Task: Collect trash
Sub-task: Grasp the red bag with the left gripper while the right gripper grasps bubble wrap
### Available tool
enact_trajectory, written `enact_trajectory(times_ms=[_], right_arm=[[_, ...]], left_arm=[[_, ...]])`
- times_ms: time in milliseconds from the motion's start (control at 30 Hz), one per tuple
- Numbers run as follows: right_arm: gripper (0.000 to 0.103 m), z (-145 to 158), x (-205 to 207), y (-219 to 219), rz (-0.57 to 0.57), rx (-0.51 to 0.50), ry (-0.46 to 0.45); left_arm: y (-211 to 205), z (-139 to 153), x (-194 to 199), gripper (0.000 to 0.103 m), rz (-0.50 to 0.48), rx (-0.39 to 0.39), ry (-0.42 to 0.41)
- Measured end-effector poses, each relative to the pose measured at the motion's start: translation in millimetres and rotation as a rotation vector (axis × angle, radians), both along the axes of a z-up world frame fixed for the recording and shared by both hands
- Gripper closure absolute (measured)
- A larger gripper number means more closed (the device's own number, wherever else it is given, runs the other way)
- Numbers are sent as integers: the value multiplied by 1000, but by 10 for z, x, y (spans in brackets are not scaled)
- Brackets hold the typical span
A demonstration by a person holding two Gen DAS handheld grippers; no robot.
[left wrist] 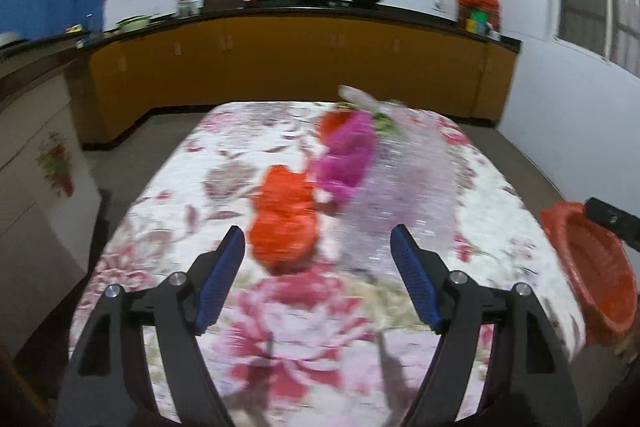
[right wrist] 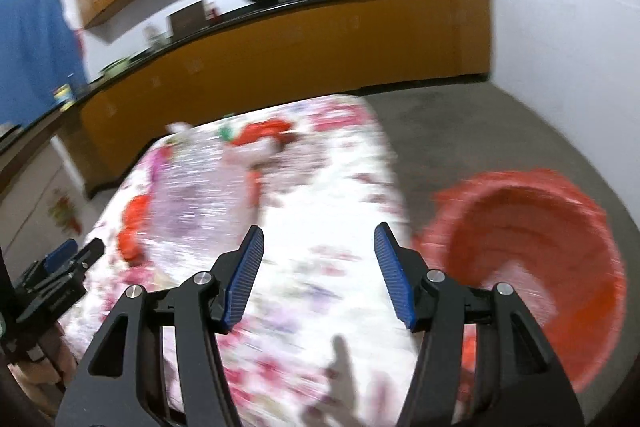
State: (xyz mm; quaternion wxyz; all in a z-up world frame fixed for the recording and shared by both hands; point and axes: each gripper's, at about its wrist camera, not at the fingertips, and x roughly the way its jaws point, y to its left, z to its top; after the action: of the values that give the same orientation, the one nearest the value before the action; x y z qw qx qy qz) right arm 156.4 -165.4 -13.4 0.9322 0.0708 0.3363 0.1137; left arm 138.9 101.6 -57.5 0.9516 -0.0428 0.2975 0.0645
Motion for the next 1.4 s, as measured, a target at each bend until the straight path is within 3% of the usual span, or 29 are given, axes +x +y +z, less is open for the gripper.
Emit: enact_trajectory(times_ms=[200, 367, 467, 533, 567, 667, 700, 767, 1100, 1400], right_arm=[[25, -92, 357, 768, 96, -20, -4], [15, -262, 660, 1126, 89, -69, 22], [15, -422, 799, 1232, 79, -105, 67], [35, -544, 849, 1250, 101, -92, 108], [52, -590, 859, 1256, 122, -73, 130], [83, -548, 800, 1284, 153, -79, 111], [87, -502, 761, 1297, 165, -94, 99], [92, -450, 712, 1279, 176, -88, 87], [95, -131, 401, 708, 106, -49, -8], [95, -47, 293, 228, 11, -66, -32]], left_arm=[[449, 17, -102, 27, 82, -9, -28], [672, -23, -145, 27, 124, -33, -27], [792, -63, -154, 27, 143, -50, -22], [837, -88, -151, 27, 150, -60, -20], [854, -100, -147, 27, 152, -64, -18], [874, -133, -117, 27, 152, -71, -14], [873, -141, -102, 27, 150, -73, -12], [862, -147, -75, 27, 145, -78, -11], [703, -137, 183, 27, 90, -66, 7], [417, -352, 773, 27, 16, -72, 142]])
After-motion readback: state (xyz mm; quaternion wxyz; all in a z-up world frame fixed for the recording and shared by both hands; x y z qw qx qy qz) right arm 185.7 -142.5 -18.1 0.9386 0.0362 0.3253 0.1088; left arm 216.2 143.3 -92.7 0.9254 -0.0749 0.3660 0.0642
